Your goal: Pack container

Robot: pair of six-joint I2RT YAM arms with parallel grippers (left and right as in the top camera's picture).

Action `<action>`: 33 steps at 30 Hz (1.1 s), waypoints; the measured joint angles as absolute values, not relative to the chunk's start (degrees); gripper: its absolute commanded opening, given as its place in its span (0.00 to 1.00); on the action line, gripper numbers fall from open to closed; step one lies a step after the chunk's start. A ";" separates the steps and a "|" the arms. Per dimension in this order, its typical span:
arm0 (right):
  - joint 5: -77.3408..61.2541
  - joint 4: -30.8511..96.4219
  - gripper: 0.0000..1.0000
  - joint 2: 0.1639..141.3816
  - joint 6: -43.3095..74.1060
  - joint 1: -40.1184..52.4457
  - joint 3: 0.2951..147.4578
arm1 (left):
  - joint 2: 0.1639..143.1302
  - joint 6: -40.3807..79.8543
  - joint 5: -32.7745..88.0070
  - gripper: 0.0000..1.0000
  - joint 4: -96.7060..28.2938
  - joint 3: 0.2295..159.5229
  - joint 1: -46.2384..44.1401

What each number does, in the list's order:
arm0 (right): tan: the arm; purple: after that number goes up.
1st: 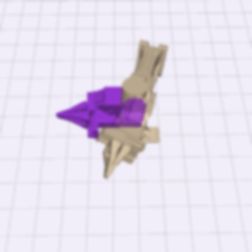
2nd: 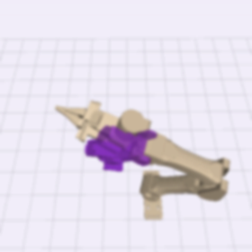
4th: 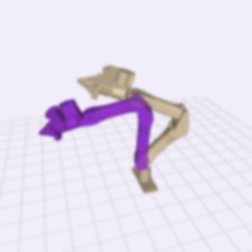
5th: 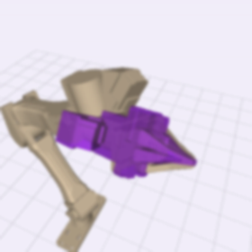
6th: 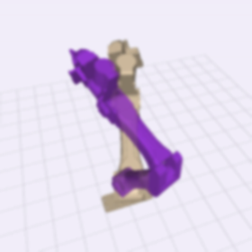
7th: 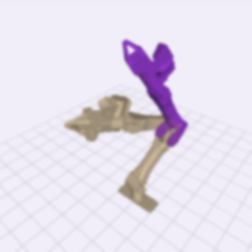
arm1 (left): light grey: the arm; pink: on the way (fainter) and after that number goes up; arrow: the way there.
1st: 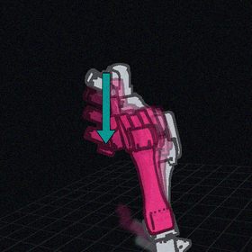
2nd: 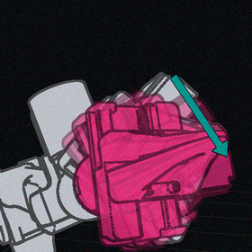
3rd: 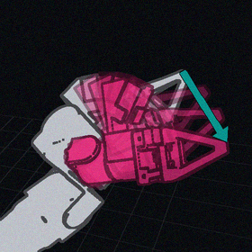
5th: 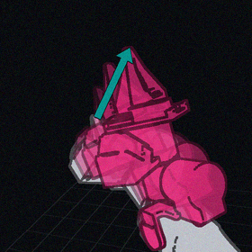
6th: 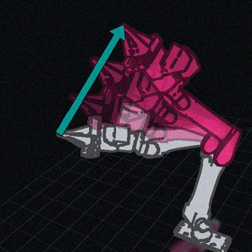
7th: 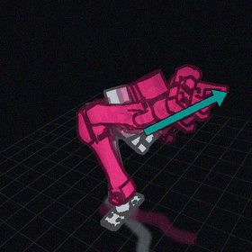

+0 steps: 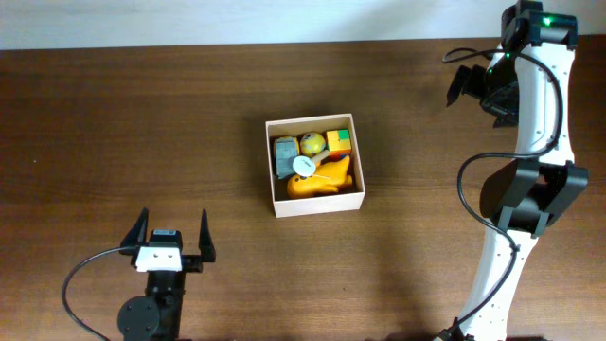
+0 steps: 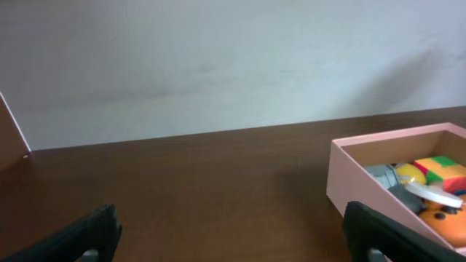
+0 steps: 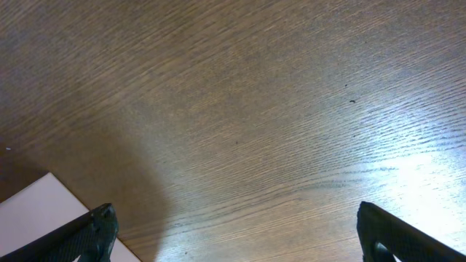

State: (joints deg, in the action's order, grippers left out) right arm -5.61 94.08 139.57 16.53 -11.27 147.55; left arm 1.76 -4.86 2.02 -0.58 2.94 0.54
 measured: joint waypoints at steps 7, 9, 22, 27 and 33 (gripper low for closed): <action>-5.61 94.08 0.99 139.57 16.51 -11.27 147.55 | 0.91 -4.86 1.91 0.99 -4.62 0.91 0.54; -5.61 94.08 0.99 139.57 16.51 -11.27 147.55 | 0.84 -4.86 1.67 0.99 -4.58 0.91 0.54; -5.61 94.08 0.99 139.57 16.51 -11.27 147.55 | 0.84 -4.86 1.54 0.99 -4.58 0.91 0.54; -5.61 94.08 0.99 139.57 16.51 -11.27 147.55 | 0.84 -4.86 1.54 0.99 -4.58 0.91 0.54; -5.61 94.08 0.99 139.57 16.53 -11.27 147.55 | 0.84 -4.86 1.52 0.99 -4.58 0.91 0.54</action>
